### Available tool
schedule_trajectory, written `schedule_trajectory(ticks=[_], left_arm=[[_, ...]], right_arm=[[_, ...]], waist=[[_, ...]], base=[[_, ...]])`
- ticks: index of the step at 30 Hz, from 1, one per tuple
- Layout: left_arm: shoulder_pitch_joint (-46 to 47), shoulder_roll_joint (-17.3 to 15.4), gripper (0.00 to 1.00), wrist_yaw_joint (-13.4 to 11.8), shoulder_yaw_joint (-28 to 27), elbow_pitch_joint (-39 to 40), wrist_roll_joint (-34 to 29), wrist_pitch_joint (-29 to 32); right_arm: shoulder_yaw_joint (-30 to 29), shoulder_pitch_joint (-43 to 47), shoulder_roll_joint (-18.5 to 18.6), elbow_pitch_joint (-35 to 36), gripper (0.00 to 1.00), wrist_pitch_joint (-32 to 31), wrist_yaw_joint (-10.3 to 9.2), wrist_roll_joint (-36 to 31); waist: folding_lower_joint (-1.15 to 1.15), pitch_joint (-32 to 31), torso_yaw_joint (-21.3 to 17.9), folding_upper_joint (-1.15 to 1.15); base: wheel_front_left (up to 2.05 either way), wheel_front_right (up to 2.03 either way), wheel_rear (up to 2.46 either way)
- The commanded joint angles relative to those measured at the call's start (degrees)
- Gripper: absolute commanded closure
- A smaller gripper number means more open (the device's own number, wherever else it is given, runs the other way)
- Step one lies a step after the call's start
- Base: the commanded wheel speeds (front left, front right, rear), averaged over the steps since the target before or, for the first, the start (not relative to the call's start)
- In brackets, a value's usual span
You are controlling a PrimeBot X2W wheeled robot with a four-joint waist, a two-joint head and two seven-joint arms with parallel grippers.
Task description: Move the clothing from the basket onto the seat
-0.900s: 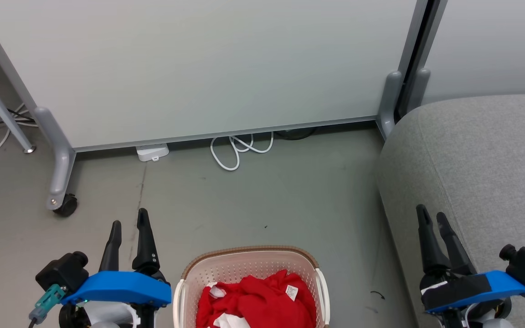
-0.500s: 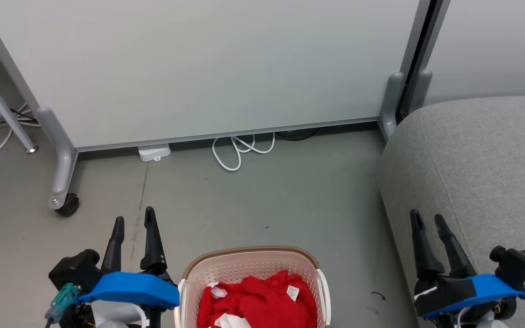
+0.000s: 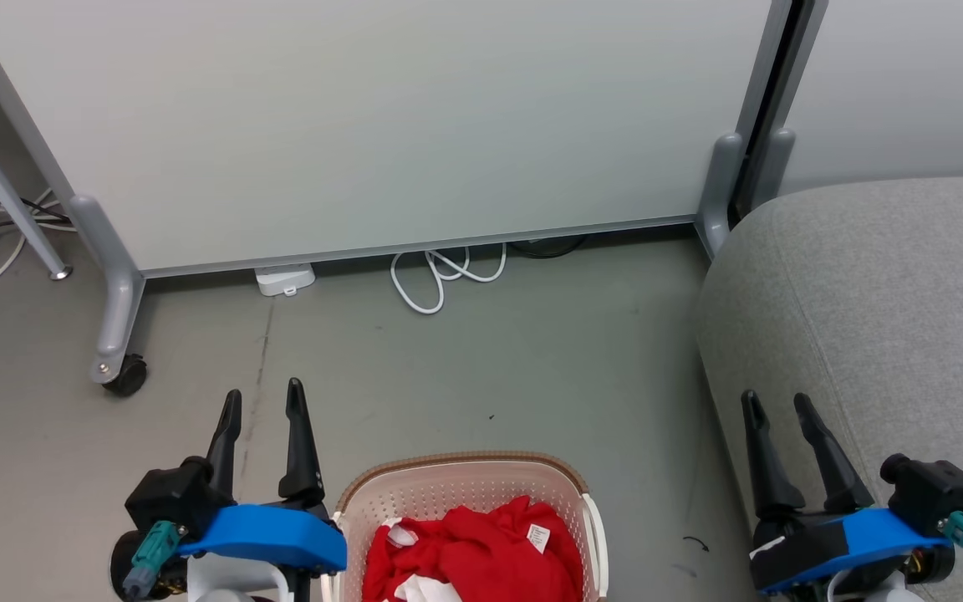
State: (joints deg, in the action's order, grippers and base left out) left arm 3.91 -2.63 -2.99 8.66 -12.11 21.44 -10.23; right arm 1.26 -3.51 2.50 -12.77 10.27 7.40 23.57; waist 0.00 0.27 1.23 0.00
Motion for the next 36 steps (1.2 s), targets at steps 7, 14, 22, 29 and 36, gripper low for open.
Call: schedule_trajectory(ticks=[7, 14, 22, 29, 36], left_arm=[[1.31, -0.33, 0.0, 0.22, 1.0, -0.69, -4.42, -1.38], [1.48, -0.33, 0.0, 0.28, 1.7, -1.64, -7.41, -2.26], [1.51, -0.33, 0.0, -0.04, 2.47, -2.26, -10.89, -3.24], [1.61, -0.34, 0.0, -0.38, 3.3, -2.74, -13.29, -3.93], [1.69, -0.35, 0.0, -0.57, 4.04, -3.3, -15.27, -4.62]], right_arm=[[0.53, -0.33, 0.46, -0.4, 0.0, 1.35, 0.12, -4.77], [0.93, -0.26, 0.47, -0.95, 0.0, 2.24, 0.13, -8.08], [1.28, -0.43, 0.5, -1.87, 0.0, 3.13, 0.13, -11.79], [1.58, -0.37, 0.51, -2.28, 0.0, 3.92, 0.14, -14.71], [1.85, -0.53, 0.53, -2.9, 0.0, 4.68, 0.15, -17.27]], waist=[[0.0, -0.08, 0.19, 0.0], [0.0, -0.17, 0.34, 0.0], [0.0, -0.19, 0.49, 0.0], [0.0, -0.24, 0.69, 0.0], [0.0, -0.33, 0.91, 0.0]], base=[[0.0, 0.0, 0.0], [0.0, 0.0, 0.0], [0.0, 0.0, 0.0], [0.0, 0.0, 0.0], [0.0, 0.0, 0.0]])
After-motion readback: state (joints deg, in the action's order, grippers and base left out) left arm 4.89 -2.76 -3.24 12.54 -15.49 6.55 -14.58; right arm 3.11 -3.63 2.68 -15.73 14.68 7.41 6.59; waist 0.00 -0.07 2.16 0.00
